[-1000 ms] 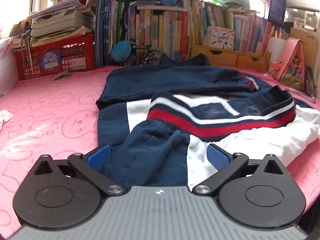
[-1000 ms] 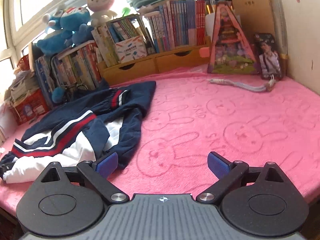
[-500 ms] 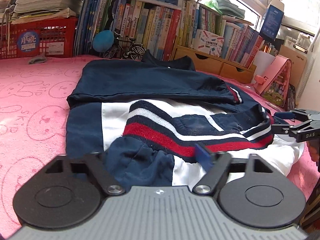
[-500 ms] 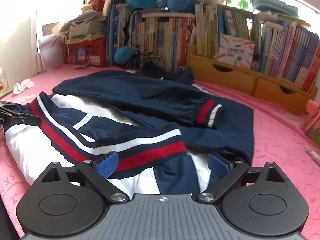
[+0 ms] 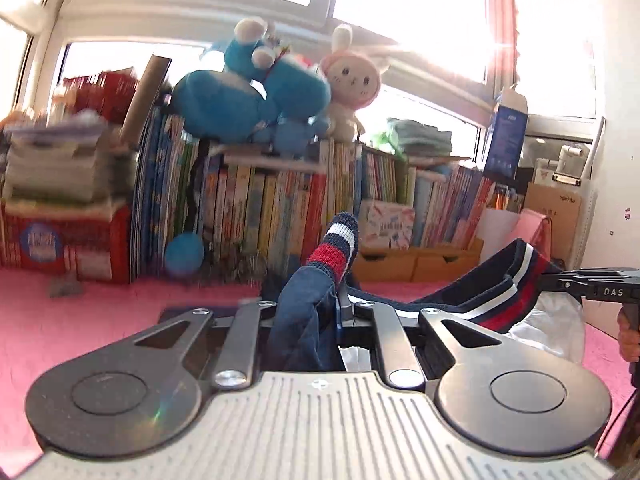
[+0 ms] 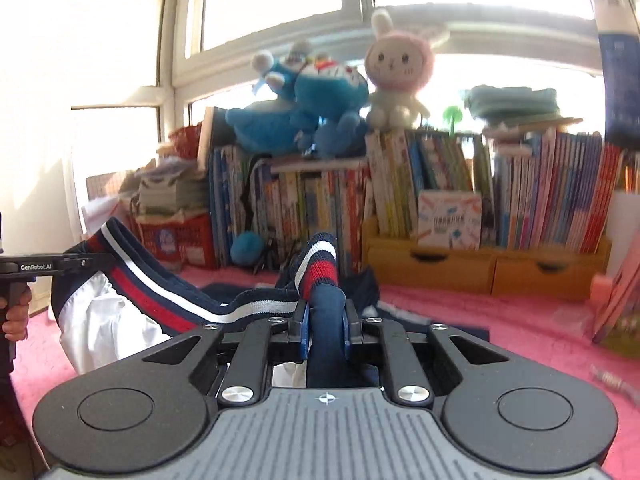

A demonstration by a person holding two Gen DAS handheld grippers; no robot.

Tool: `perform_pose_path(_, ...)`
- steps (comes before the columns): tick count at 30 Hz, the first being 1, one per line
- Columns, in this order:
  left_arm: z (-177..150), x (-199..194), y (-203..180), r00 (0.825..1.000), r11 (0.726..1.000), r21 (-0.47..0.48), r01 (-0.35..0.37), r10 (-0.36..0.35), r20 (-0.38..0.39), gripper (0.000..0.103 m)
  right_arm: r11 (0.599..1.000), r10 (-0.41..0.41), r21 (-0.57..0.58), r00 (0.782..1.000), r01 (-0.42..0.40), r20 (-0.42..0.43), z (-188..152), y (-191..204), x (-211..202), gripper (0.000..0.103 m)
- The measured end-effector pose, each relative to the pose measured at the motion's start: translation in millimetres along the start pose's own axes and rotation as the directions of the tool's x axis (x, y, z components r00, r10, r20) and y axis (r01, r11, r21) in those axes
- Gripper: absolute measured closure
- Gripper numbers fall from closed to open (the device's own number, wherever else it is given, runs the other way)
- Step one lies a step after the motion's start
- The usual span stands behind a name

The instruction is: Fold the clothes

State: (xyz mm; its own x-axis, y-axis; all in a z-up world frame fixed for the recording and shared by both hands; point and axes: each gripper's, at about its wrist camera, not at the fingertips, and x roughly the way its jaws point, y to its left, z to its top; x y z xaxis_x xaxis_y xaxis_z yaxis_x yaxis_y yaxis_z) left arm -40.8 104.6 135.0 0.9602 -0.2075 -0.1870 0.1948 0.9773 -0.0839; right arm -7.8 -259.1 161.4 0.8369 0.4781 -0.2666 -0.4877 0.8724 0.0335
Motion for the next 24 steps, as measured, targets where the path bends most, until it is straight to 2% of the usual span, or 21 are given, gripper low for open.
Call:
perform_pose_path(1,14,17,0,1.0,0.999,0.04,-0.02,0.02,0.015,0.086,1.0,-0.024,-0.017,0.999,0.024,0.029,15,-3,8,0.086)
perform_pose_path(5,42,97,9,0.994,0.988,0.117,-0.105,0.107,-0.008,0.082,0.99,-0.124,-0.058,0.99,0.127,0.06,53,-21,69,0.085)
perform_pose_path(10,1,151,29,0.975,0.979,0.136,-0.154,0.173,-0.137,0.082,0.978,-0.206,-0.067,0.974,0.2,-0.098,36,-51,186,0.085)
perform_pose_path(14,-32,194,46,0.945,0.969,0.156,-0.191,0.224,-0.237,0.08,0.973,-0.231,-0.07,0.943,0.221,-0.238,-7,-65,251,0.085)
perform_pose_path(16,-48,216,54,0.925,0.964,0.167,-0.208,0.249,-0.285,0.075,0.972,-0.237,-0.06,0.931,0.229,-0.278,-26,-69,267,0.084)
perform_pose_path(18,-64,238,62,0.902,0.958,0.179,-0.225,0.274,-0.333,0.06,0.971,-0.238,-0.047,0.921,0.235,-0.307,-39,-75,277,0.081)
perform_pose_path(20,-78,257,69,0.878,0.952,0.19,-0.241,0.297,-0.374,0.05,0.969,-0.245,-0.044,0.912,0.244,-0.329,-48,-79,282,0.078)
perform_pose_path(21,-76,258,72,0.874,0.951,0.181,-0.252,0.304,-0.379,0.041,0.967,-0.25,-0.047,0.908,0.249,-0.337,-52,-79,284,0.076)
perform_pose_path(23,-67,256,78,0.864,0.948,0.141,-0.285,0.318,-0.39,0.03,0.965,-0.26,-0.062,0.9,0.254,-0.351,-60,-80,291,0.072)
perform_pose_path(24,-63,256,81,0.86,0.946,0.12,-0.301,0.324,-0.395,0.027,0.965,-0.262,-0.068,0.895,0.255,-0.361,-65,-80,296,0.066)
